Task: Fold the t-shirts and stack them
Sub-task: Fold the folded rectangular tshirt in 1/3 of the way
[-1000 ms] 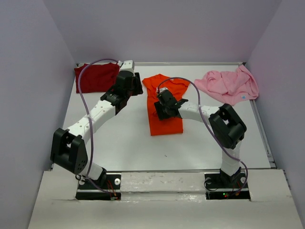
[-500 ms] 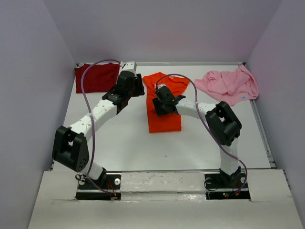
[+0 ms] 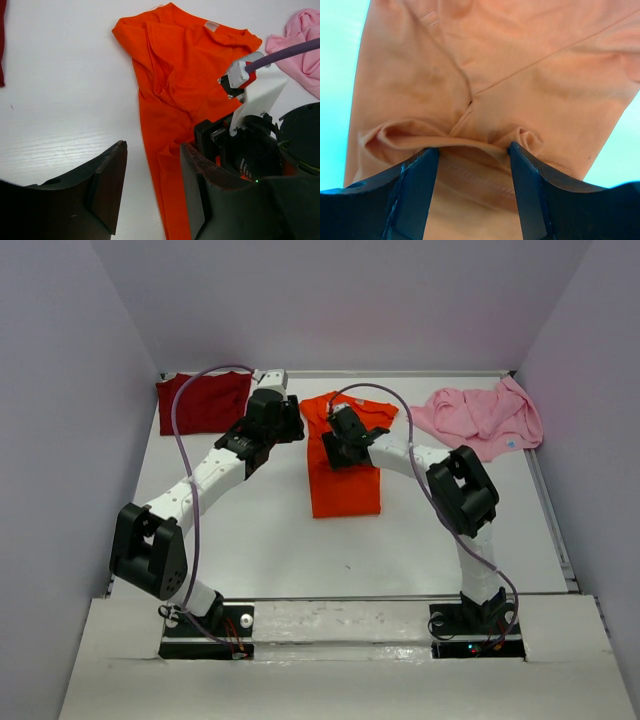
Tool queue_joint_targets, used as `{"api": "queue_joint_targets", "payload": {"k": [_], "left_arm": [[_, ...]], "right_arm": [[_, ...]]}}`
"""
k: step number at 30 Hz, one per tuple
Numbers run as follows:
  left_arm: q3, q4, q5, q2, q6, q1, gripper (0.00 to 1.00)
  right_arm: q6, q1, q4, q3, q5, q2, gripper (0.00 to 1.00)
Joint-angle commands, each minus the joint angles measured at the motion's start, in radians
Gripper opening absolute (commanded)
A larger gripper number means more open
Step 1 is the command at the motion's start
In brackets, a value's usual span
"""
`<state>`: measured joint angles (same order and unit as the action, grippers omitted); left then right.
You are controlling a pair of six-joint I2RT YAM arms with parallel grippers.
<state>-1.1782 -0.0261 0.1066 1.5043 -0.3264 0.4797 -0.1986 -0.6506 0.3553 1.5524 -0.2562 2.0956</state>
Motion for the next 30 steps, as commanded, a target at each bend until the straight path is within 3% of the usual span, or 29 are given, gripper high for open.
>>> {"api": "queue_joint_targets", "payload": {"k": [1,14,21,27,30], "left_arm": [[-0.014,0.032,-0.019,-0.009,0.006,-0.006,0.56],[-0.018,0.032,-0.044,0.005,0.009,-0.006,0.56],[-0.020,0.028,-0.038,0.005,0.006,-0.006,0.56],[-0.012,0.000,-0.053,-0.016,-0.060,0.002,0.56],[0.102,0.089,-0.117,-0.073,-0.173,0.016,0.54]], "right_arm": [[0.028,0.029,0.016,0.084,-0.017,0.035,0.64],[0.062,0.072,0.102,0.334,-0.025,0.149,0.64],[0.018,0.081,0.172,0.376,0.017,0.091,0.64],[-0.094,0.081,0.110,0.047,0.074,-0.227,0.63],[-0.145,0.081,0.054,-0.174,0.090,-0.393,0.61]]}}
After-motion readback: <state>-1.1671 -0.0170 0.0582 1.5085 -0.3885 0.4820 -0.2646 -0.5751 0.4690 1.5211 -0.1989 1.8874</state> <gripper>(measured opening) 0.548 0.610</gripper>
